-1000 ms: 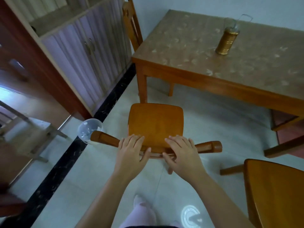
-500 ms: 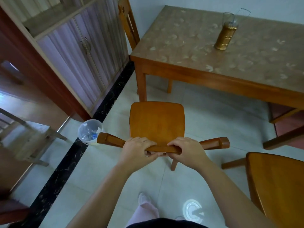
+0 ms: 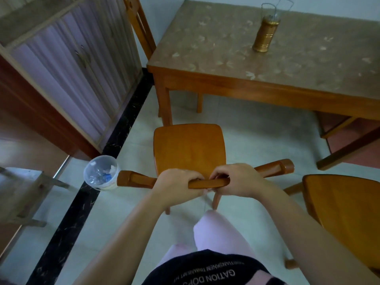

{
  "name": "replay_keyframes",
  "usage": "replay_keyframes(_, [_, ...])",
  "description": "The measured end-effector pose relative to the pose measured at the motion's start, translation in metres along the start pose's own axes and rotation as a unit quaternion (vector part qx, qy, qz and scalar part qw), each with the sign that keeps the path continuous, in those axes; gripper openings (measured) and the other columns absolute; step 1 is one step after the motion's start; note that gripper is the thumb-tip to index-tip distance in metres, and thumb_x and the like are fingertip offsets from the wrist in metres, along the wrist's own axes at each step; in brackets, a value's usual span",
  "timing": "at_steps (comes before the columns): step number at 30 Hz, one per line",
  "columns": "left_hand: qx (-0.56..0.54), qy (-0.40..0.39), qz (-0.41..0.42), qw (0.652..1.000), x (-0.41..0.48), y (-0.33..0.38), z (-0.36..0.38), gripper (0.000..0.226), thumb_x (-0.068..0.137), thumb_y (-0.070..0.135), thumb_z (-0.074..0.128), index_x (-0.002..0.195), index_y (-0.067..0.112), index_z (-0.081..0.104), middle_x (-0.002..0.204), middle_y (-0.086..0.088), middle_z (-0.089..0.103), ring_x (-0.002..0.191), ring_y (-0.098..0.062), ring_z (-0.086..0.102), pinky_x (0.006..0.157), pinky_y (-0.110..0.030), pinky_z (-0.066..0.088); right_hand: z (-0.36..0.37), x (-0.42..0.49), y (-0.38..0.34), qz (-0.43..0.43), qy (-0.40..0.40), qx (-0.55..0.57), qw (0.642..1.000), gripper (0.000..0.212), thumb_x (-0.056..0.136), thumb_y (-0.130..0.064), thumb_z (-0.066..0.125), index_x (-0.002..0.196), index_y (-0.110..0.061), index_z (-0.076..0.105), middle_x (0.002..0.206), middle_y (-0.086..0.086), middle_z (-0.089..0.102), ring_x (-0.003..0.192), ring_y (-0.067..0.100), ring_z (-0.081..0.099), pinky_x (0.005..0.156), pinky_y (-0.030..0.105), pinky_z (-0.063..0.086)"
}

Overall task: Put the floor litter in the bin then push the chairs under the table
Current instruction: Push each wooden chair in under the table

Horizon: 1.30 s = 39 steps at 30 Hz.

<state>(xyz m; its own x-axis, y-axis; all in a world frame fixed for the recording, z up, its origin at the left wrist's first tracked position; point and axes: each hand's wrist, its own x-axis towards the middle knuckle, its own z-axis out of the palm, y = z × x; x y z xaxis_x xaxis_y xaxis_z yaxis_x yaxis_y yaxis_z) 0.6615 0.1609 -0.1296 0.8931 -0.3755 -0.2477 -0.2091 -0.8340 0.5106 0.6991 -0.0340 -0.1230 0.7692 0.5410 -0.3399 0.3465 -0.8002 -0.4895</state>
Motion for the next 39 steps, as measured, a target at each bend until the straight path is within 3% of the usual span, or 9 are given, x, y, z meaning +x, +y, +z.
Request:
replay_keyframes(6, [-0.035,-0.044,0.014,0.998,0.002,-0.003,-0.006,0.028,0.085,0.052,0.054,0.106,0.034,0.06,0.091,0.01,0.065,0.079,-0.009,0.058,0.072,-0.025,0.048,-0.003,0.006,0.001,-0.031,-0.032,-0.006,0.999,0.035,0.06,-0.065,0.053,0.083,-0.038,0.056,0.071,-0.02,0.059,0.065,0.0,0.053,0.058,0.021,0.041])
replay_keyframes(13, [-0.054,-0.039,0.034,0.997,0.004,-0.008,-0.005,0.022,0.083,0.047,0.058,0.101,0.034,0.06,0.084,0.009,0.065,0.073,-0.006,0.058,0.068,-0.025,0.046,0.002,0.006,0.002,-0.02,-0.025,-0.019,0.999,0.015,0.068,-0.046,0.064,0.076,-0.04,0.053,0.065,-0.018,0.057,0.061,0.002,0.051,0.054,0.021,0.036])
replay_keyframes(18, [-0.091,-0.064,0.048,0.993,0.009,-0.01,-0.011,0.019,0.083,0.033,0.065,0.102,0.029,0.062,0.093,0.007,0.066,0.083,-0.009,0.059,0.077,-0.031,0.05,0.001,0.007,-0.004,0.007,-0.027,-0.008,1.0,0.019,0.066,-0.046,0.068,0.073,-0.042,0.051,0.067,-0.019,0.055,0.063,0.001,0.05,0.053,0.019,0.032])
replay_keyframes(22, [-0.097,-0.063,0.049,0.992,0.014,-0.013,-0.015,0.024,0.079,0.032,0.068,0.102,0.031,0.065,0.096,0.009,0.069,0.088,-0.005,0.062,0.082,-0.024,0.05,-0.001,0.01,-0.006,0.031,-0.034,0.007,0.999,0.021,0.067,-0.04,0.07,0.076,-0.042,0.051,0.075,-0.017,0.057,0.067,0.004,0.052,0.054,0.022,0.036])
replay_keyframes(29, [-0.104,-0.07,0.055,0.991,0.026,-0.015,-0.023,0.022,0.079,0.032,0.068,0.1,0.034,0.067,0.093,0.014,0.069,0.085,-0.004,0.062,0.08,-0.021,0.051,-0.005,0.009,-0.004,0.057,-0.029,0.028,0.998,0.018,0.071,-0.038,0.066,0.081,-0.041,0.051,0.076,-0.016,0.057,0.069,0.007,0.056,0.053,0.021,0.036])
replay_keyframes(32, [-0.099,-0.071,0.069,0.99,0.04,-0.01,-0.031,0.018,0.078,0.031,0.069,0.095,0.032,0.07,0.089,0.01,0.071,0.083,-0.006,0.063,0.078,-0.029,0.054,-0.01,0.011,0.002,0.073,-0.015,0.059,0.995,0.018,0.07,-0.037,0.065,0.085,-0.038,0.055,0.078,-0.015,0.059,0.067,0.012,0.062,0.053,0.02,0.038])
replay_keyframes(36, [-0.091,-0.062,0.069,0.992,0.062,-0.011,-0.043,0.018,0.076,0.031,0.071,0.093,0.033,0.07,0.089,0.016,0.068,0.085,-0.002,0.058,0.075,-0.024,0.051,-0.022,0.024,0.009,0.081,-0.005,0.09,0.993,0.021,0.073,-0.036,0.067,0.088,-0.037,0.052,0.083,-0.016,0.057,0.075,0.008,0.056,0.055,0.021,0.037])
replay_keyframes(39, [-0.096,-0.066,0.062,0.991,0.083,-0.015,-0.05,0.017,0.075,0.03,0.073,0.091,0.035,0.07,0.085,0.019,0.066,0.084,0.001,0.057,0.075,-0.023,0.05,-0.033,0.038,0.013,0.086,0.001,0.076,0.993,0.02,0.076,-0.035,0.067,0.088,-0.036,0.051,0.078,-0.019,0.053,0.071,0.003,0.052,0.053,0.019,0.034])
